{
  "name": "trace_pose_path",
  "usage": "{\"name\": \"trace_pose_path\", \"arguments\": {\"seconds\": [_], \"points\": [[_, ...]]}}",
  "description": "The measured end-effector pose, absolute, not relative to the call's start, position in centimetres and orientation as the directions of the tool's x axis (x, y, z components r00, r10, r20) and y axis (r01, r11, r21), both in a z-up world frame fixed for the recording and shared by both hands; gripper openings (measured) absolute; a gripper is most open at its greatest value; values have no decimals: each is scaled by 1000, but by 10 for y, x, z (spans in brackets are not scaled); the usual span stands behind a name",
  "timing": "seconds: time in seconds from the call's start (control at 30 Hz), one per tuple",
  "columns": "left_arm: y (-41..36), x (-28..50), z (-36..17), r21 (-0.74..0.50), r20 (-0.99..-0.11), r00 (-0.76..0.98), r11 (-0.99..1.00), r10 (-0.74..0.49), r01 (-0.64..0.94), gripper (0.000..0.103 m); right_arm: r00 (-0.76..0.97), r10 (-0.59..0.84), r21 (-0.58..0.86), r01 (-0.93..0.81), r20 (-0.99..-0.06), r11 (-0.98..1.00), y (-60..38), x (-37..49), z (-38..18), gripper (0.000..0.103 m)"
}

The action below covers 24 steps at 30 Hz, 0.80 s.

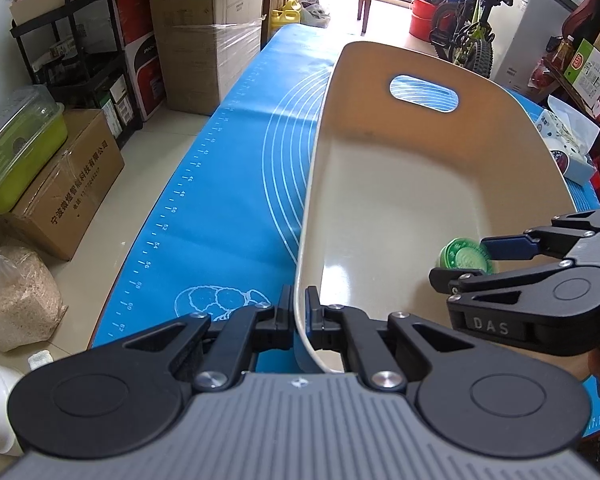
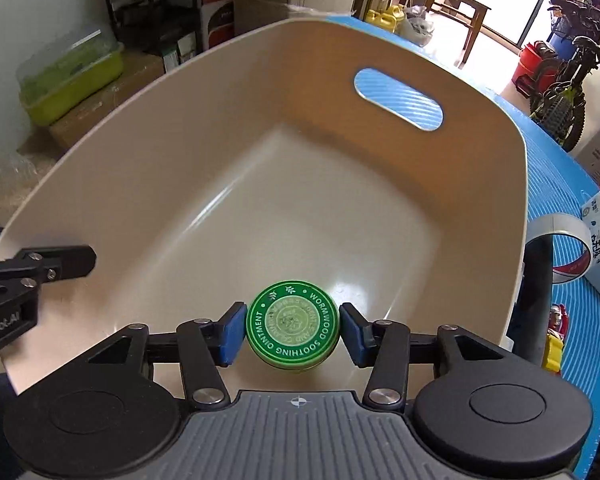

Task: Organize rigid objects
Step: 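Lower the tin into the basket and open the right gripper, then move the right gripper to the white pill bottle and grasp it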

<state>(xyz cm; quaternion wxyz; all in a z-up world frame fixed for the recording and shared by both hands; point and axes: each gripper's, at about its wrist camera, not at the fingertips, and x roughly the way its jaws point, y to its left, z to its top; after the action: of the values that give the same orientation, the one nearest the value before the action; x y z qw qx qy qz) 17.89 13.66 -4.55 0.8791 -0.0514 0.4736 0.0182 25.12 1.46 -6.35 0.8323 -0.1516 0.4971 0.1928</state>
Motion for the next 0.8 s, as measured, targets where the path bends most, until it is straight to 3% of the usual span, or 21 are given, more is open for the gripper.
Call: {"name": "trace_pose_path", "arguments": {"seconds": [0.43, 0.8], "points": [[140, 178, -45, -84, -833, 552, 993, -25, -81, 7, 600, 293, 55, -382, -744, 923, -45, 233, -1, 70], [141, 179, -45, -90, -833, 553, 992, -28, -86, 7, 712, 160, 60, -164, -684, 985, -146, 241, 3, 70]]}}
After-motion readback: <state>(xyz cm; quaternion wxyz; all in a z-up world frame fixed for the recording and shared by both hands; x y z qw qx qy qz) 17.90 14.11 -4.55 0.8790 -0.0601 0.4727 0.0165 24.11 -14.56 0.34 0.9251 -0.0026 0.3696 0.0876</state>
